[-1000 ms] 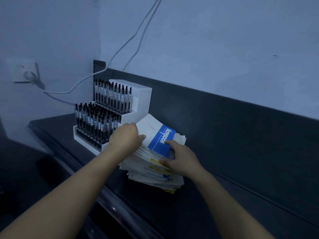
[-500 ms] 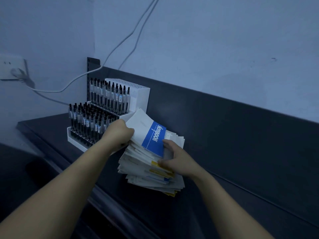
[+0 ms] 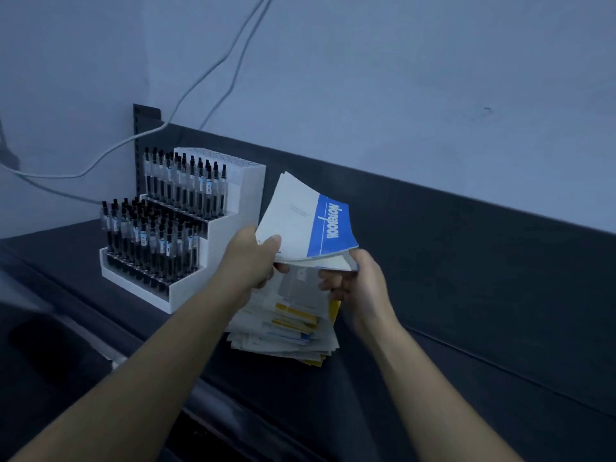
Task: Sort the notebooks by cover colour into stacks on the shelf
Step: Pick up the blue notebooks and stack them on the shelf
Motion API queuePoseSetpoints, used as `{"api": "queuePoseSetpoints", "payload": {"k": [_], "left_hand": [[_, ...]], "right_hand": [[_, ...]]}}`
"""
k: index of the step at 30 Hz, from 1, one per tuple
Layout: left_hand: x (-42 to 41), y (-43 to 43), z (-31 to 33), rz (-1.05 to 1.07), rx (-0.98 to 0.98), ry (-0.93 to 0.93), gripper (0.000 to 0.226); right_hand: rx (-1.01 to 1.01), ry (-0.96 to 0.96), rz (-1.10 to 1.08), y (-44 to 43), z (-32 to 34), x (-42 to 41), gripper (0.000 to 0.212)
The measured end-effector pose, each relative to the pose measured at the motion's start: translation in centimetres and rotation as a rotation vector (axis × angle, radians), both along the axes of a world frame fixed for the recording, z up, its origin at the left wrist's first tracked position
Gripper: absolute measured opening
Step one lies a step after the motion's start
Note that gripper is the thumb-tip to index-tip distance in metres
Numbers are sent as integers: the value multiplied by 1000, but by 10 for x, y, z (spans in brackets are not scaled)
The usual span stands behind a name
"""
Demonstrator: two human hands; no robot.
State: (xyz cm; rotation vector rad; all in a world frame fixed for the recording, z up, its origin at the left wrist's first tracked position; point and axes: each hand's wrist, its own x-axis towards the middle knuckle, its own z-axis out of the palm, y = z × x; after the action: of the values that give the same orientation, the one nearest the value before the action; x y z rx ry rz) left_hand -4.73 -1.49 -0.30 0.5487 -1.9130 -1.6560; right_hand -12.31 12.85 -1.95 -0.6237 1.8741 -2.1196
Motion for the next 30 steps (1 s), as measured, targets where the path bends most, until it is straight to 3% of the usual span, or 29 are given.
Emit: {"api": "queuePoseSetpoints", "payload": {"k": [3,6,10,14,30], "left_hand": [[-8,28,-11,-48,-29,-2,13],[-10,63,-22,-78,-80,11,14],[-10,118,-30,-119,-163,19,15],[-13,185,-42,-240,-147,56,14],[-10,473,-82,-521,-114,-62,23]], "right_hand": [[-82,-55,-119,28,-2,5,38],[-4,-28,-227,65,-6,9,57],[114,19,-397,118,-12,20,22],[163,75,-510,188,-19,32,7],[281,76,-729,490,-50,70,3]]}}
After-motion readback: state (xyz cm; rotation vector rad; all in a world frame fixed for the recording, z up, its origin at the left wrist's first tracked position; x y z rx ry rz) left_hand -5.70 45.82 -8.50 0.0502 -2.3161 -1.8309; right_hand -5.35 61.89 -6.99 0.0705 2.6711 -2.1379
